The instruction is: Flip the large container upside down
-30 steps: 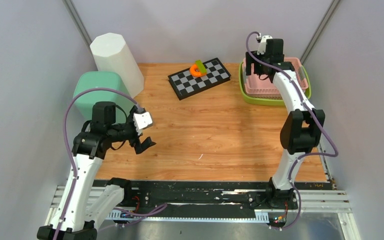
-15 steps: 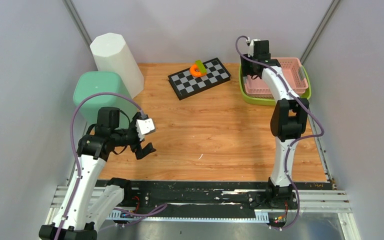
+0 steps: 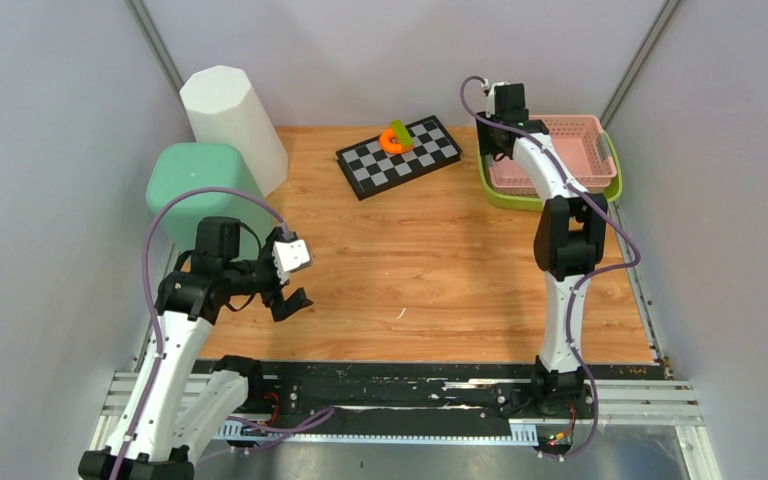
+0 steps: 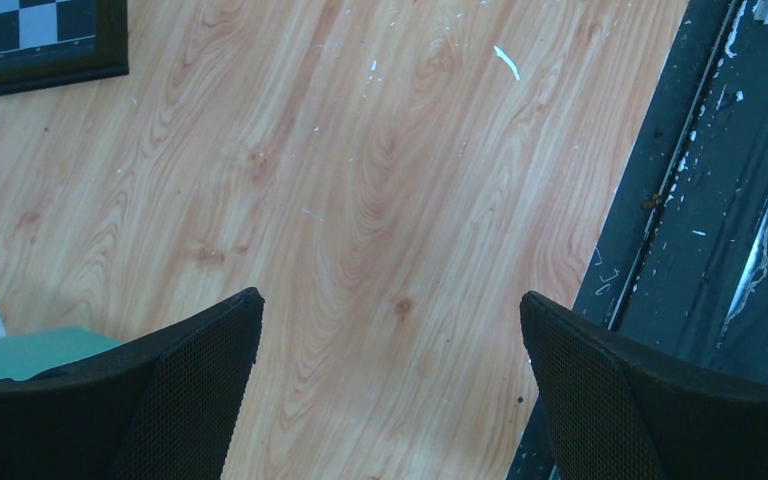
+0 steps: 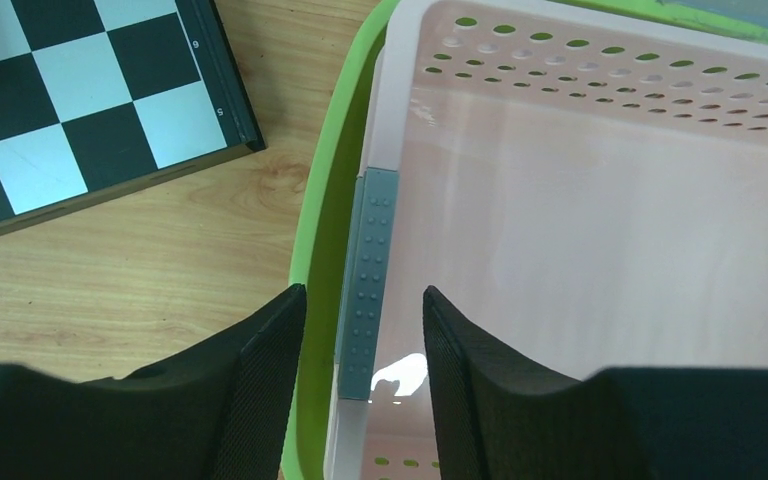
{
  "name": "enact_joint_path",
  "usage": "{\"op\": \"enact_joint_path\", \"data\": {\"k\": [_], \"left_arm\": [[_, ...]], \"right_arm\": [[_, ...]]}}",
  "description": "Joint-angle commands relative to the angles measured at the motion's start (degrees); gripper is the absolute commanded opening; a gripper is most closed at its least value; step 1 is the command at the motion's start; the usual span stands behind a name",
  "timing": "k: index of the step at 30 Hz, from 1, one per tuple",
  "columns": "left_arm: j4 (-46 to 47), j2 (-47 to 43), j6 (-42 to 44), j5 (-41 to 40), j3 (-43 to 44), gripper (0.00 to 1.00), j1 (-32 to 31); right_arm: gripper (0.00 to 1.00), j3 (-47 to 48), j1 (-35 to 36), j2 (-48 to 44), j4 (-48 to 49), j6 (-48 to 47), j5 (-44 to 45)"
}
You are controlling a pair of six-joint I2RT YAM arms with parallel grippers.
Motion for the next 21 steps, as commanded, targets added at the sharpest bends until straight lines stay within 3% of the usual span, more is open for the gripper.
{"op": "enact_joint_path", "data": {"k": [1, 21], "left_arm": [[0.3, -0.8, 0.5, 1.5, -0.5, 1.00, -0.2], [-0.5, -0.4, 1.3, 2.1, -0.7, 1.00, -0.2]], "right_arm": [[0.47, 1.0, 0.7, 1.5, -1.6, 3.1, 1.6], [0.29, 2.0, 0.6, 3.2, -2.3, 6.8, 2.1]]}}
